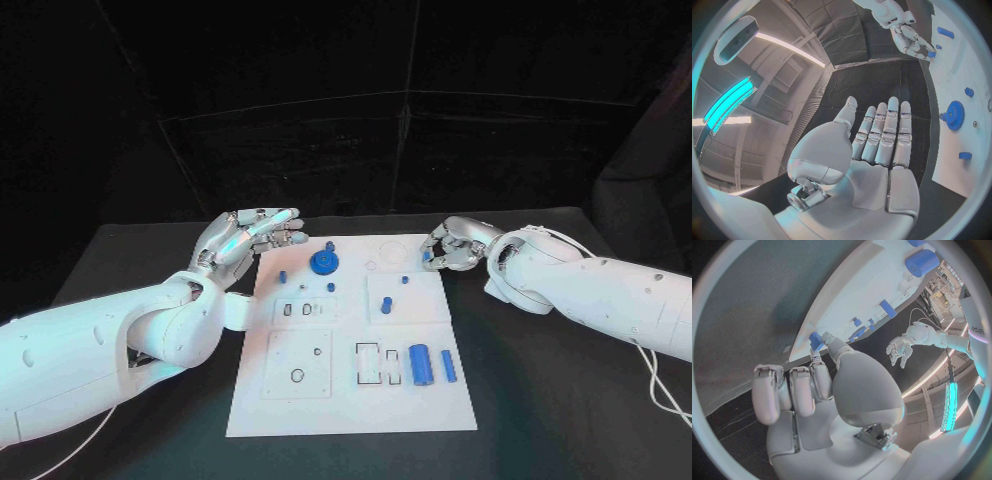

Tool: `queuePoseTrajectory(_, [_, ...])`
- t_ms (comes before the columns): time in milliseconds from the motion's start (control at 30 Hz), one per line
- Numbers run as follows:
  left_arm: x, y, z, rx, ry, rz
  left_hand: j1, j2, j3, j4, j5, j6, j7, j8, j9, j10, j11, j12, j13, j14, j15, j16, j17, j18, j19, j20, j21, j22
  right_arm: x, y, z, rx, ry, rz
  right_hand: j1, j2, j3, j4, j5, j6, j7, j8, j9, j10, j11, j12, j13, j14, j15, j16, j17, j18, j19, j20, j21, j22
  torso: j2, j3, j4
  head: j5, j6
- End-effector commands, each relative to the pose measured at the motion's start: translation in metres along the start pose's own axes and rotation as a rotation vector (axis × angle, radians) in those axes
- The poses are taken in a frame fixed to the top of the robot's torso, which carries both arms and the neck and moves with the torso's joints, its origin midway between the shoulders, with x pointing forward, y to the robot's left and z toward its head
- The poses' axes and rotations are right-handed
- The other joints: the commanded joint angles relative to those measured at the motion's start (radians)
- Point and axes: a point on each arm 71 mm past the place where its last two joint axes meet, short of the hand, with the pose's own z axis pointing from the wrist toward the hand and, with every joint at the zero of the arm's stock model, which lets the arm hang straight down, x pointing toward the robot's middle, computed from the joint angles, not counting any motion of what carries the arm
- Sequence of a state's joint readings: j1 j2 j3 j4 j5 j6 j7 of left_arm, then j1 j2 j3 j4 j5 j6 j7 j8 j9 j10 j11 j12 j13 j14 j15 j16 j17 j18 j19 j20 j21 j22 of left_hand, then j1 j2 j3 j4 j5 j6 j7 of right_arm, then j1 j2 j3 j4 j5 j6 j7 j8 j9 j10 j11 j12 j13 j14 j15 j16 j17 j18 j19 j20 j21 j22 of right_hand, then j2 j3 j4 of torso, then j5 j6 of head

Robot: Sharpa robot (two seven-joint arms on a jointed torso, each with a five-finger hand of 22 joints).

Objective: Assemble the parts on the task board

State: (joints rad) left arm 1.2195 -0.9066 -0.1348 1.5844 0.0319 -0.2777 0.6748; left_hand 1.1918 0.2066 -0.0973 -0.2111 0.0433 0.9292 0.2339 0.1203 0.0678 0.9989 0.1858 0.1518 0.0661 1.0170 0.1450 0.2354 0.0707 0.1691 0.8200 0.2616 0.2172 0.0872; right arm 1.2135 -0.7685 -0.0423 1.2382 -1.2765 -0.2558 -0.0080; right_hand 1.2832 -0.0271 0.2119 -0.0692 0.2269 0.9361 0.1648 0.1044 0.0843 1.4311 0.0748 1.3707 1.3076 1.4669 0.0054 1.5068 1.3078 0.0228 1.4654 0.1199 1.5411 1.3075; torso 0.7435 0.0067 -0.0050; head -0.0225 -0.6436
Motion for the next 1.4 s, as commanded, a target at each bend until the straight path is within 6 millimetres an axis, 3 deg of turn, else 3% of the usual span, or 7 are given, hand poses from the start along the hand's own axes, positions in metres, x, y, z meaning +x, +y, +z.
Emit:
queuePoseTrajectory(33, [0.0007,-0.0031,0.0002,0.034,0.011,-0.007,-0.002,0.010,0.000,-0.007,0.004,0.006,0.008,-0.007,-0.001,0.008,0.000,-0.007,0.000,0.005,0.001,-0.007,-0.001,0.015,0.010,0.000,-0.003,-0.001,0.0000,0.0000,0.0007,0.003,0.012,-0.003,0.005,0.008,0.007,-0.001,-0.006,0.006,0.001,0.004,0.001,0.007,0.002,0.007,0.060,0.073,-0.001,0.000,0.116,-0.003,0.044,-0.003,-0.001,0.181,0.000,0.0004,-0.0002,0.000,-0.001])
queuePoseTrajectory(433, [0.0008,-0.0031,0.0002,0.033,0.012,-0.008,-0.003,0.010,0.000,-0.008,0.004,0.006,0.008,-0.008,-0.001,0.008,0.000,-0.008,-0.001,0.006,0.001,-0.008,-0.001,0.015,0.010,0.000,-0.004,-0.002,0.0002,-0.0012,0.0023,0.014,0.011,-0.005,0.002,0.010,0.009,-0.002,-0.006,0.016,-0.001,0.008,0.002,0.009,0.000,0.008,0.061,0.073,-0.002,0.001,0.118,-0.004,0.046,-0.004,0.000,0.182,0.000,0.0006,0.0008,-0.006,-0.002])
queuePoseTrajectory(1100, [0.0003,-0.0032,0.0000,0.034,0.011,-0.008,-0.003,0.010,0.000,-0.008,0.004,0.006,0.008,-0.008,-0.001,0.008,0.000,-0.008,-0.001,0.006,0.001,-0.008,-0.001,0.015,0.010,0.000,-0.004,-0.002,0.0005,-0.0026,0.0038,0.026,0.008,-0.012,0.002,0.016,0.014,-0.003,-0.002,0.032,-0.004,0.013,0.003,0.009,-0.003,0.008,0.062,0.074,-0.004,0.002,0.120,-0.004,0.047,-0.005,0.001,0.185,0.000,0.0008,0.0004,-0.004,-0.008])
queuePoseTrajectory(1233, [0.0003,-0.0032,0.0000,0.034,0.011,-0.008,-0.003,0.010,0.000,-0.008,0.004,0.006,0.008,-0.008,-0.001,0.008,0.000,-0.008,-0.001,0.006,0.001,-0.008,-0.001,0.015,0.010,0.000,-0.004,-0.002,0.0002,-0.0020,0.0039,0.021,0.001,-0.011,0.002,0.023,0.021,-0.004,-0.001,0.054,-0.011,0.024,0.006,0.011,-0.008,0.010,0.064,0.074,-0.008,0.002,0.120,-0.004,0.047,-0.008,0.001,0.185,0.000,0.0012,-0.0001,-0.004,-0.009])
queuePoseTrajectory(1400, [0.0003,-0.0032,-0.0001,0.034,0.010,-0.007,-0.003,0.010,0.000,-0.008,0.004,0.006,0.008,-0.008,-0.001,0.008,0.000,-0.008,-0.001,0.006,0.001,-0.008,-0.001,0.015,0.010,0.000,-0.004,-0.002,-0.0027,0.0007,0.0033,0.005,-0.045,-0.009,0.018,0.054,0.051,-0.011,-0.027,0.115,-0.036,0.056,0.017,0.020,-0.029,0.019,0.076,0.075,-0.025,0.003,0.125,-0.006,0.053,-0.021,0.004,0.192,0.000,0.0014,-0.0010,-0.003,-0.011])
